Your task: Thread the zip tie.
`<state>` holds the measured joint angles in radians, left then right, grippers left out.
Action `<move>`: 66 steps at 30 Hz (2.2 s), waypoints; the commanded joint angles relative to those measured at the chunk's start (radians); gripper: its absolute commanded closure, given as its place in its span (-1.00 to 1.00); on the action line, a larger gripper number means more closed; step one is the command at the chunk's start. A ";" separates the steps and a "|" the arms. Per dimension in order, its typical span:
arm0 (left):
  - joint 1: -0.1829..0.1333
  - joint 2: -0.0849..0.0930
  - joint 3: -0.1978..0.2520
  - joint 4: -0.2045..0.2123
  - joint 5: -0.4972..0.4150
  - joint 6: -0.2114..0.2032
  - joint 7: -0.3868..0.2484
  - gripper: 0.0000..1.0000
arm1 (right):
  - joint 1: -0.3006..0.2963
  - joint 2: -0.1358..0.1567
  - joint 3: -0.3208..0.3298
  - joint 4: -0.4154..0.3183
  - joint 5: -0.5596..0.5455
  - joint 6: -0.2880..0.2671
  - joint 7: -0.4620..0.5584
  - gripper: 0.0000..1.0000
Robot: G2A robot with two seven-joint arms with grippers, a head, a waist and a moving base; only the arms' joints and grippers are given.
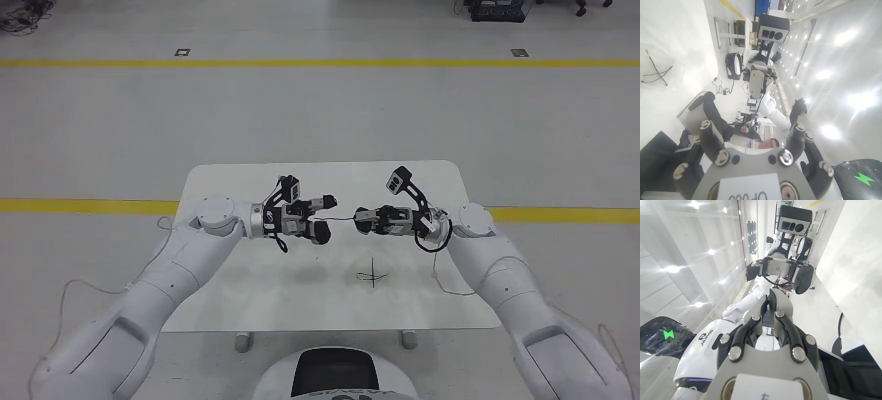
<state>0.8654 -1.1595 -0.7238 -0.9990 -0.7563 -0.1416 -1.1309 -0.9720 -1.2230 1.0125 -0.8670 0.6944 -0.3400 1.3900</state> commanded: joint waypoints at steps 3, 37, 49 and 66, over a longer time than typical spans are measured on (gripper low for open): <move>0.000 0.000 0.000 0.000 -0.001 0.000 -0.001 -1.00 | 0.000 0.000 0.000 0.000 0.000 0.000 0.000 1.00; 0.034 -0.016 -0.004 -0.050 -0.025 0.037 -0.003 -1.00 | -0.056 0.006 0.017 -0.113 -0.026 0.032 -0.050 1.00; 0.032 -0.017 -0.021 -0.022 -0.042 0.038 -0.014 -1.00 | -0.074 0.014 0.040 -0.129 -0.033 0.024 -0.051 1.00; 0.030 -0.026 -0.021 -0.006 -0.049 0.044 -0.028 -0.70 | -0.080 0.015 0.039 -0.140 -0.038 0.027 -0.040 1.00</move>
<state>0.8958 -1.1847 -0.7452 -1.0064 -0.8052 -0.0973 -1.1571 -1.0526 -1.2082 1.0522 -1.0076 0.6554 -0.3119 1.3494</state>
